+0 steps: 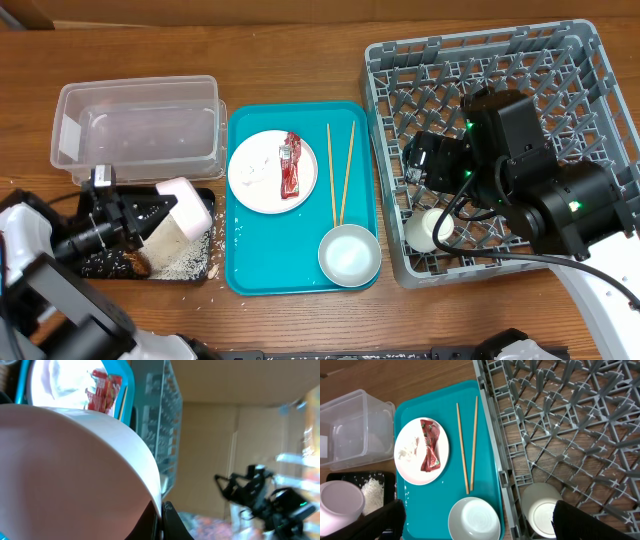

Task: Sort waste into correct bins and load items into the dishwasher
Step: 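Tip the scrap bowl over the black tray to dump the food, then set the emptied bowl back on the teal tray with left gripper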

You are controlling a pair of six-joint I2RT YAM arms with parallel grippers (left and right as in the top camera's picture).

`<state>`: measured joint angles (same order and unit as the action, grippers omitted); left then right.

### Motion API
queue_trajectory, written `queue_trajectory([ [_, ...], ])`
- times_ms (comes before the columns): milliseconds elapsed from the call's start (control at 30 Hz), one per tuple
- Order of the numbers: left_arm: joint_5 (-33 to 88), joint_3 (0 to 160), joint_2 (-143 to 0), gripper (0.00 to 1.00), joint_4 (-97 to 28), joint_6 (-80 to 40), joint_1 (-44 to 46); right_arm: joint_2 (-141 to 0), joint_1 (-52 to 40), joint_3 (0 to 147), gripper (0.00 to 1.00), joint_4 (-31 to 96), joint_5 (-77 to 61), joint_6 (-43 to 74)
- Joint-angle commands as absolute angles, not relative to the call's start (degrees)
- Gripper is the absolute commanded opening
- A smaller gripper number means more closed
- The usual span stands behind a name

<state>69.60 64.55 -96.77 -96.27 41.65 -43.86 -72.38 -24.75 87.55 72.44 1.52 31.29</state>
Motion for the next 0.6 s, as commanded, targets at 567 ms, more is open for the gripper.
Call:
queue_trajectory([
  [567,2.7,82.3,-69.9,0.04,-73.5,-24.0,12.0,-72.1,-24.6,88.4,0.97,71.6,2.0,31.1],
])
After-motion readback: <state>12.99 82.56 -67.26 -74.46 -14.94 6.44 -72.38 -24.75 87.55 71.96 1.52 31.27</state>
